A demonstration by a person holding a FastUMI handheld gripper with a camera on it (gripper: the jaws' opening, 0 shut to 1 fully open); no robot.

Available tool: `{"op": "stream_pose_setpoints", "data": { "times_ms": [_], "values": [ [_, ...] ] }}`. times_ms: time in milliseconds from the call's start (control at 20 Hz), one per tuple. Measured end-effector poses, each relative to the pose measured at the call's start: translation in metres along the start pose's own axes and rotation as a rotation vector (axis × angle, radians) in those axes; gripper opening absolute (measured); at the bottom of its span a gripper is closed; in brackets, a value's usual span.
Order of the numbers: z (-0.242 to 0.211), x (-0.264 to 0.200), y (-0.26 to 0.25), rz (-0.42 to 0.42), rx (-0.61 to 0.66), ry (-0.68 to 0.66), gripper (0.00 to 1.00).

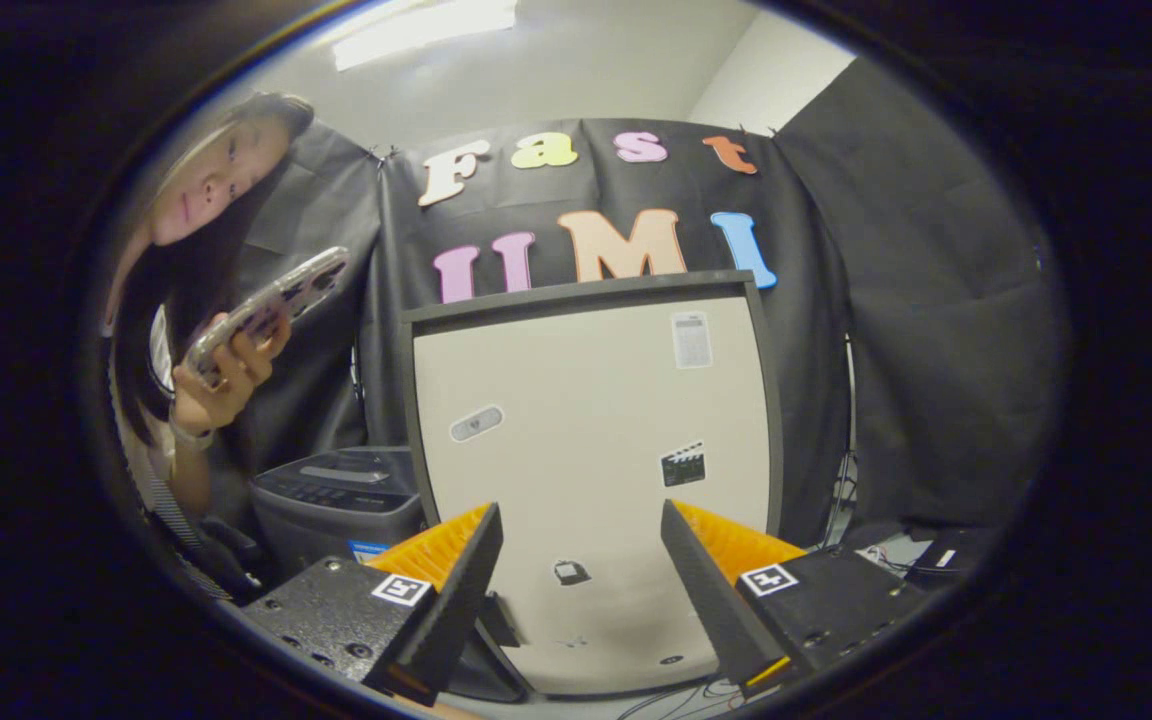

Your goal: Put the clothes into the washing machine and then close the washing machine lid.

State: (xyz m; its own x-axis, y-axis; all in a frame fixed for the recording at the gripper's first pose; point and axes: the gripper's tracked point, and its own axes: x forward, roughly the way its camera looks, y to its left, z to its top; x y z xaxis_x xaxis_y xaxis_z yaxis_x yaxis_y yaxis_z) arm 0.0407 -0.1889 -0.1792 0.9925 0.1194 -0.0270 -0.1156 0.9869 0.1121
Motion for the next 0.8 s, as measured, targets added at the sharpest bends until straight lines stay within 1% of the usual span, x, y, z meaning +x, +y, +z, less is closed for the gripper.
{"op": "stream_pose_setpoints", "data": {
  "times_ms": [300, 700, 800],
  "values": [
    [0.005, -0.006, 0.010, 0.032, -0.010, -0.024, 0.97],
    [-0.026, 0.001, 0.018, 0.041, -0.078, 0.108, 0.97],
    [-0.027, 0.001, 0.017, 0.040, -0.078, 0.120, 0.97]
  ]
}}
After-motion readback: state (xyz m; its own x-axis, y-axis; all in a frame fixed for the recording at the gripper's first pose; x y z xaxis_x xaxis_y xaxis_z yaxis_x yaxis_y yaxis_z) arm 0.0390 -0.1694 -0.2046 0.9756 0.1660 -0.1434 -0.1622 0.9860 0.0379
